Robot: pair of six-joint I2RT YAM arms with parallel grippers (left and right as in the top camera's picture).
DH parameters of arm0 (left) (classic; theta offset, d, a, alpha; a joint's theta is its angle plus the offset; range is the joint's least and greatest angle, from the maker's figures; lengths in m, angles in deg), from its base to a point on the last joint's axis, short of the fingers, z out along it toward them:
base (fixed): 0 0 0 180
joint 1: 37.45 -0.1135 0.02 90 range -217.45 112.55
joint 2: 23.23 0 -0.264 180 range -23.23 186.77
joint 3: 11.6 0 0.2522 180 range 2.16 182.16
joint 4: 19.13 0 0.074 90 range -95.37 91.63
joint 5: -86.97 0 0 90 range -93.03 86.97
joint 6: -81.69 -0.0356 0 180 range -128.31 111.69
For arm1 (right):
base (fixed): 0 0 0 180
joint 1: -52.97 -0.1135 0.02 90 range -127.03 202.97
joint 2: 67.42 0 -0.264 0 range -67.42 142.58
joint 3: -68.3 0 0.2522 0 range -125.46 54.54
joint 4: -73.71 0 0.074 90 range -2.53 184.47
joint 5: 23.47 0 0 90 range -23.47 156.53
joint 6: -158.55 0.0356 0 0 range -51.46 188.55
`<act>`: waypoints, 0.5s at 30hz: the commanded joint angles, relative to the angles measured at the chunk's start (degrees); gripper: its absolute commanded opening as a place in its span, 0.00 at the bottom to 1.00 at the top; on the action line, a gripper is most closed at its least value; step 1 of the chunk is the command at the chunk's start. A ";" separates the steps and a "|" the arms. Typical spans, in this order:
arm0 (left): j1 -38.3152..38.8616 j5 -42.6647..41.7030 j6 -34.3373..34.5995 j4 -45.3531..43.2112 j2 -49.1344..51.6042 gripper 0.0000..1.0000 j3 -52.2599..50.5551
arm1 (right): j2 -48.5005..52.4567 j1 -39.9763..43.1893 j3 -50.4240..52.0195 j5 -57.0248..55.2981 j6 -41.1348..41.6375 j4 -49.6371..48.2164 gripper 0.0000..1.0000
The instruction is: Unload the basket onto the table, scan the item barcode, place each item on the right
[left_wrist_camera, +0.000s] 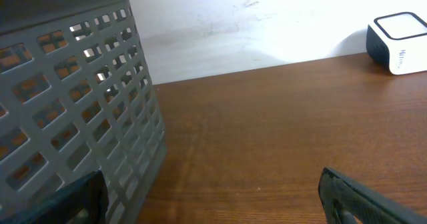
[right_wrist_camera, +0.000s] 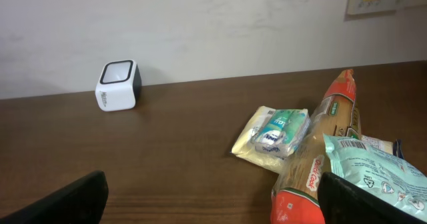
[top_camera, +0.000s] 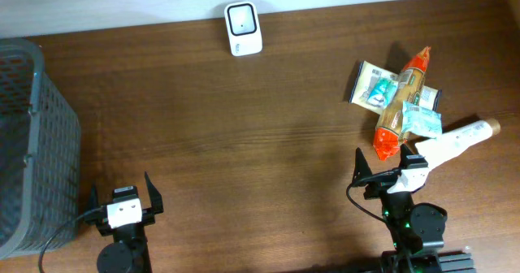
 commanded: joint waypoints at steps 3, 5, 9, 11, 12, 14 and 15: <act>-0.15 0.02 -0.90 0.02 -0.63 0.99 -0.33 | -0.44 -0.35 0.42 0.70 0.15 0.09 0.98; -0.15 0.02 -0.90 0.02 -0.63 0.99 -0.33 | -0.44 -0.35 0.42 0.70 0.15 0.09 0.98; -0.15 0.02 -0.90 0.02 -0.63 0.99 -0.33 | -0.44 -0.35 0.42 0.70 0.17 0.09 0.98; -0.15 0.02 -0.90 0.02 -0.63 0.99 -0.33 | -0.44 -0.35 0.42 0.70 0.15 0.09 0.98; -0.15 0.02 -0.90 0.02 -0.63 0.99 -0.33 | -0.44 -0.35 0.42 0.70 0.15 0.09 0.98; -0.15 0.02 -0.90 0.02 -0.63 0.99 -0.33 | -0.44 -0.35 0.42 0.70 0.15 0.09 0.99; -0.15 0.02 -0.90 0.02 -0.63 0.99 -0.33 | -0.44 -0.35 0.42 0.70 0.15 0.09 0.98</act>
